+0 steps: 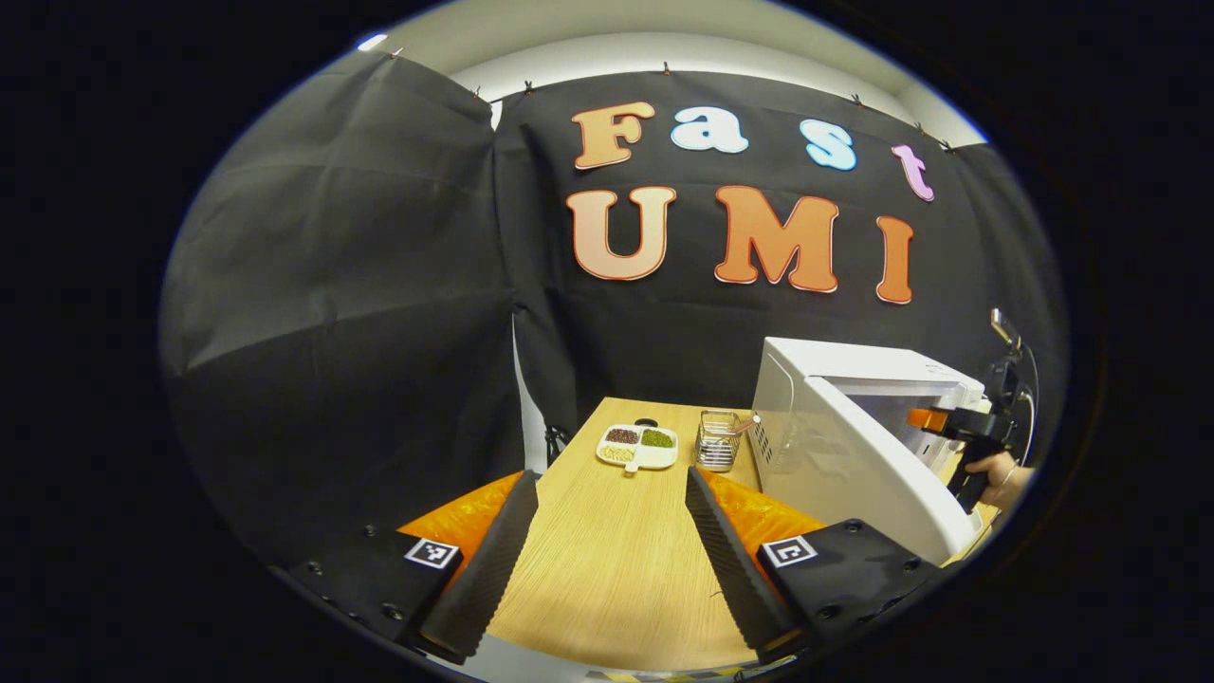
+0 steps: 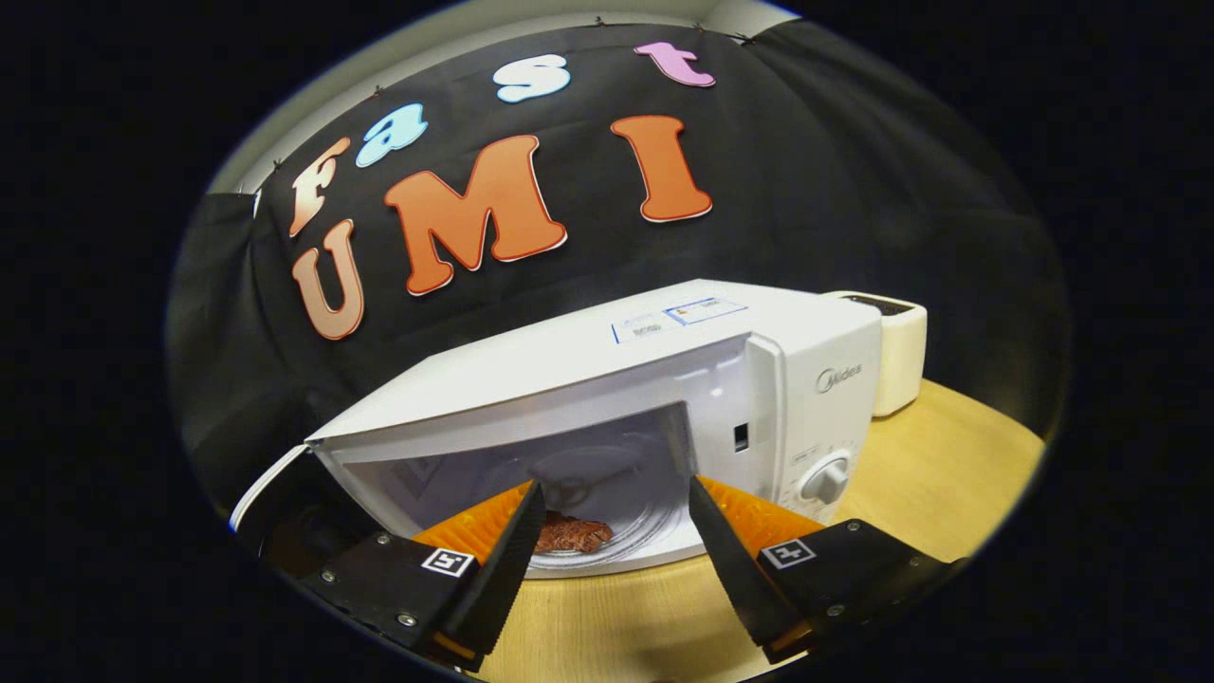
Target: Open the microwave oven with the left hand, put the food in, and close the microwave oven.
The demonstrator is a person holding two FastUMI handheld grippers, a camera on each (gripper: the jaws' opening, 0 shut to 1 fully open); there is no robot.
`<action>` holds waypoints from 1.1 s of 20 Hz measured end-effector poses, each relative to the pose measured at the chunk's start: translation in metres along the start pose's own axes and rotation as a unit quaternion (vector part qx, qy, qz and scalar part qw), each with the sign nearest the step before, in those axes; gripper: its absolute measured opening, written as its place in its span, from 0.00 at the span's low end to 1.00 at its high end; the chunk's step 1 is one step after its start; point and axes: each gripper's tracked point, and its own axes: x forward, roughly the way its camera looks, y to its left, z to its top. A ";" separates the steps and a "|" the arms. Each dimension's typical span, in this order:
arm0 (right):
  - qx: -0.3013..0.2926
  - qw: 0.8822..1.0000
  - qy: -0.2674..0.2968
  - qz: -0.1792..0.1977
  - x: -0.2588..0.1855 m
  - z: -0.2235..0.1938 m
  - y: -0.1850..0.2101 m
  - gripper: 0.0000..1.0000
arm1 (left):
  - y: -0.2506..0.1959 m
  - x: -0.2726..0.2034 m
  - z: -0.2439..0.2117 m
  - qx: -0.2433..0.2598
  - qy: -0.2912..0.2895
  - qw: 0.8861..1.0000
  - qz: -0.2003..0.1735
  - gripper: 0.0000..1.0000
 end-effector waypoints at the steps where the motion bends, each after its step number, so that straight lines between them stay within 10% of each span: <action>1: -0.005 1.000 -0.004 0.006 -0.011 0.011 -0.007 0.94 | -0.006 -0.001 0.000 -0.001 -0.003 1.000 -0.006 1.00; 8: 0.005 0.999 -0.046 -0.027 -0.081 0.100 -0.086 0.94 | -0.033 0.000 -0.016 0.020 -0.009 0.999 -0.038 1.00; 13: -0.097 0.986 -0.101 -0.085 -0.123 0.169 -0.125 0.94 | -0.056 -0.004 -0.030 0.027 -0.012 0.997 -0.070 0.05; 22: -0.134 0.976 -0.149 -0.079 -0.176 0.242 -0.115 0.95 | -0.110 0.005 -0.067 0.040 0.012 0.987 -0.157 0.05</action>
